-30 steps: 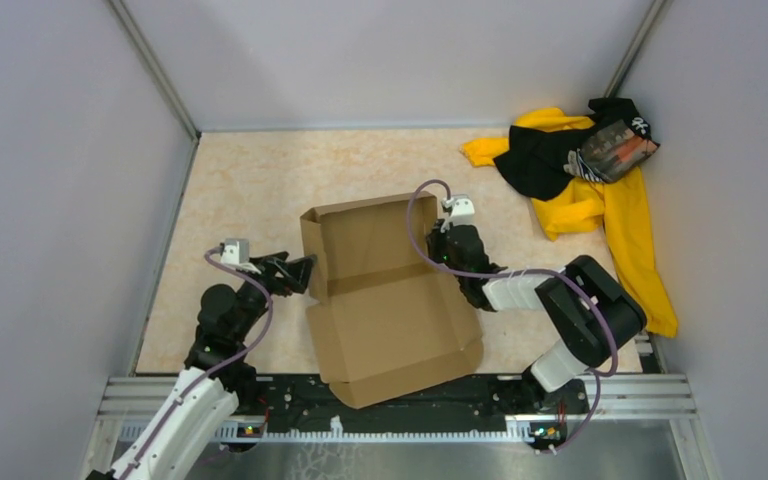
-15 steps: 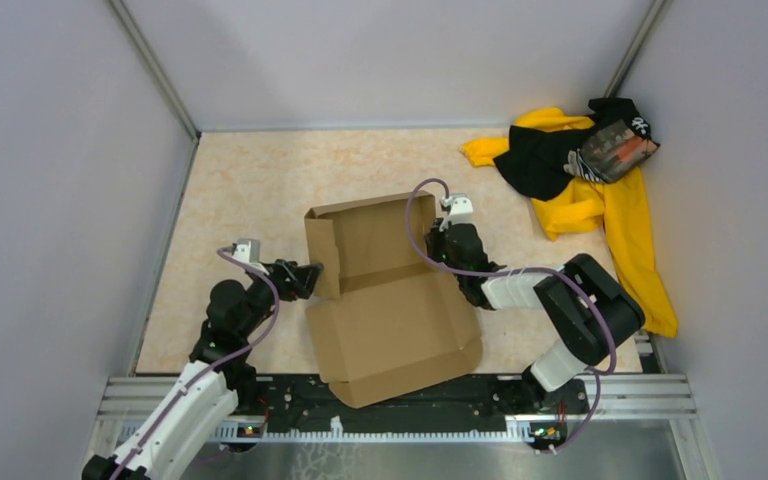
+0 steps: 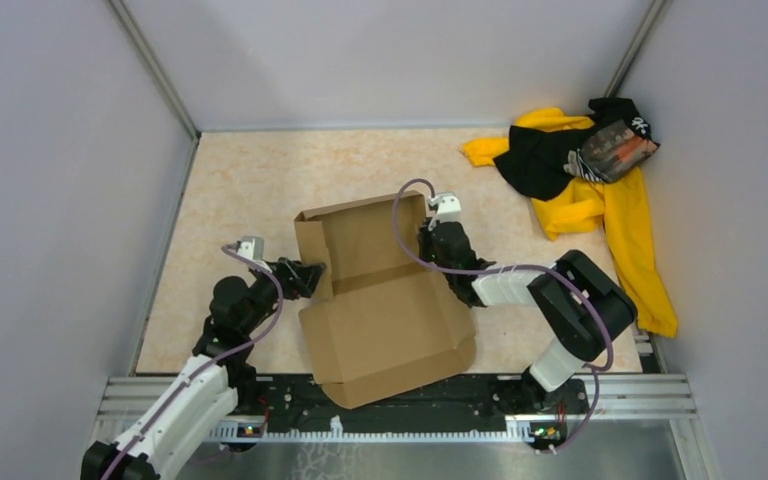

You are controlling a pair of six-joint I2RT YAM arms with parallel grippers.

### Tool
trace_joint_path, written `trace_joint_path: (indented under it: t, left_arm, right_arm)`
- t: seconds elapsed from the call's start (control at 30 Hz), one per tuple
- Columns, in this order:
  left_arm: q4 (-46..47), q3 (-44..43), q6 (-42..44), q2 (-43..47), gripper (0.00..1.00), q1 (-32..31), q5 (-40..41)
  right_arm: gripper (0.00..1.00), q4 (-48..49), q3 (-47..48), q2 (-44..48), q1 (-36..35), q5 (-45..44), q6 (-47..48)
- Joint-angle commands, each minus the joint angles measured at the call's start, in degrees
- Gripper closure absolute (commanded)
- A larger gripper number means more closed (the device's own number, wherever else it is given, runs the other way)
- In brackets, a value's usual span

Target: Fold the paper box

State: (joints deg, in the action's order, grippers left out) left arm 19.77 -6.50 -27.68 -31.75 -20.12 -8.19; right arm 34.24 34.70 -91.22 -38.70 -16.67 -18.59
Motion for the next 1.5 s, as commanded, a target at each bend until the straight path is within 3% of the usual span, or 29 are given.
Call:
trace_joint_path:
  t: [0.0,0.23,0.63,1.2,1.47]
  left_arm:
    - [3.1,-0.3,0.0,-1.7,0.15,0.0,-0.7]
    - [0.7,-1.6,0.9,-4.2,0.25,0.0,1.6]
    - [-2.6,-3.9,1.1,-7.3,0.27,-2.0,7.6]
    - [-8.1,-9.4,-0.2,-15.2,0.32,-15.4,30.9]
    - [-10.8,-11.1,-1.8,-16.4,0.34,-16.5,35.7]
  right_arm:
    - [1.00,-1.2,1.4,-1.1,-1.0,-0.8,-0.5]
    - [1.00,-1.6,1.2,-1.1,-1.3,-2.0,-0.4]
    - [1.00,-3.8,2.5,-1.6,-4.2,-8.3,-0.9]
    - [1.00,-6.1,2.7,-1.6,-7.7,-14.6,-3.9]
    - [1.00,-5.7,1.2,-0.1,-7.9,-15.5,-4.0]
